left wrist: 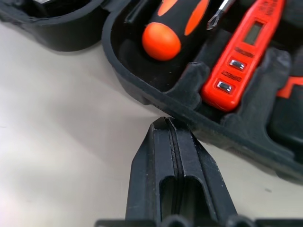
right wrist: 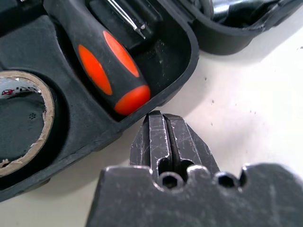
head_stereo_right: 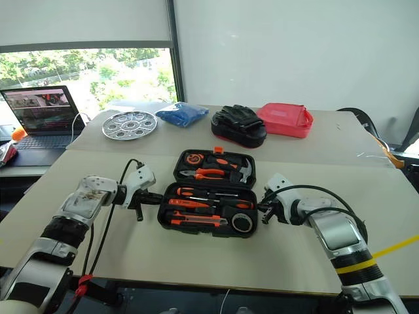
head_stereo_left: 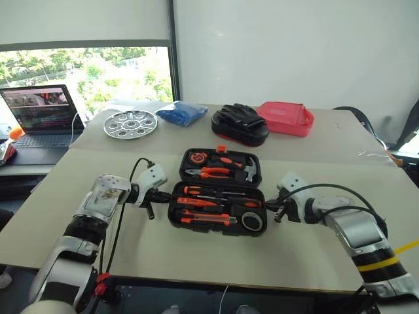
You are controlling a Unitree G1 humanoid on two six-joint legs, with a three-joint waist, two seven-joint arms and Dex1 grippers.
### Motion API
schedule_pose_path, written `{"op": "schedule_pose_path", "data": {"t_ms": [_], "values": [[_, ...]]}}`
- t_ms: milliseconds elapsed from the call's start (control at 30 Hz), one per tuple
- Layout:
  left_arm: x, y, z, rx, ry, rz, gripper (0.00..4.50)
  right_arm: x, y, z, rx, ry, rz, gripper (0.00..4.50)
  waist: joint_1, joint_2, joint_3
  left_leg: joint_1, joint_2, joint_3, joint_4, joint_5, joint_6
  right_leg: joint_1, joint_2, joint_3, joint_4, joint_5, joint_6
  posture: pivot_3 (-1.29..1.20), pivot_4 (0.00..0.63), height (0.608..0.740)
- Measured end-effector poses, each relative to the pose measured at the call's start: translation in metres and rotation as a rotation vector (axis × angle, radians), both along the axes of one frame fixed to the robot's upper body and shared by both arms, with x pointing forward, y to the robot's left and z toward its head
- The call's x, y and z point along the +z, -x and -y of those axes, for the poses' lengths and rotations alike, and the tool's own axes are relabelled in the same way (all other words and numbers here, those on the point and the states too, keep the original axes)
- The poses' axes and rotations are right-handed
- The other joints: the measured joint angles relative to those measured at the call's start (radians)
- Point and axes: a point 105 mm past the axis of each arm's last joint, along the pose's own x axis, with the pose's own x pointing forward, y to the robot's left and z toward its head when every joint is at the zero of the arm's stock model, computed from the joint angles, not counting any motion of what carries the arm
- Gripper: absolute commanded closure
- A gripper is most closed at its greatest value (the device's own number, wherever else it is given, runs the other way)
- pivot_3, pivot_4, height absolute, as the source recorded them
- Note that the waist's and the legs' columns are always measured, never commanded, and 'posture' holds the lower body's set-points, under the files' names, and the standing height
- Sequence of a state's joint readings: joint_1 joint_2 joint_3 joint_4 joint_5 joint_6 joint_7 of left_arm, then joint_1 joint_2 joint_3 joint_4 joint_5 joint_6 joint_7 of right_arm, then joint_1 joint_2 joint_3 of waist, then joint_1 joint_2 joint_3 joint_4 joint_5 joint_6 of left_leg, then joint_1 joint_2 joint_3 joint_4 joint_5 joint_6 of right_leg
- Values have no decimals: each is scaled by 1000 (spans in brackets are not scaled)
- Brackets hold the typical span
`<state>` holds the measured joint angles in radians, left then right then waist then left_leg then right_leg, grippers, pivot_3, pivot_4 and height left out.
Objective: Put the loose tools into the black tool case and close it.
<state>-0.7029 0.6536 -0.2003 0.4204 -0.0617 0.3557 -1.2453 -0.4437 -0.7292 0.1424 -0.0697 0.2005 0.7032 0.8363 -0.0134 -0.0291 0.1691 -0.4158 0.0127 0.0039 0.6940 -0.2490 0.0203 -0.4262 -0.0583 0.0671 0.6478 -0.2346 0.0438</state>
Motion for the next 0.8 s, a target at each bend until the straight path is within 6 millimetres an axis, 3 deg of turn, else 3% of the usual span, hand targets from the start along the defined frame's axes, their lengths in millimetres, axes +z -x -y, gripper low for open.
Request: {"op": "schedule_pose_path", "data": {"t_ms": [367, 567, 800], "values": [[-9, 53, -6, -160, -71, -79, 4450, -12, 54, -6, 145, 59, -85, 4500, -1, 0, 0, 1, 1, -1, 0, 0, 0, 1, 0, 0, -1, 0, 0, 0, 150, 740], [-11, 65, -7, -185, -90, -79, 4450, -14, 69, -7, 160, 62, -103, 4500, -1, 0, 0, 2, 1, -1, 1, 0, 0, 1, 0, 0, -1, 0, 0, 0, 150, 740], [-11, 59, -13, -116, -87, -43, 4450, -16, 78, -1, 154, 78, -97, 4500, -1, 0, 0, 2, 1, -1, 1, 0, 0, 2, 0, 0, 0, 0, 0, 0, 150, 740]]}}
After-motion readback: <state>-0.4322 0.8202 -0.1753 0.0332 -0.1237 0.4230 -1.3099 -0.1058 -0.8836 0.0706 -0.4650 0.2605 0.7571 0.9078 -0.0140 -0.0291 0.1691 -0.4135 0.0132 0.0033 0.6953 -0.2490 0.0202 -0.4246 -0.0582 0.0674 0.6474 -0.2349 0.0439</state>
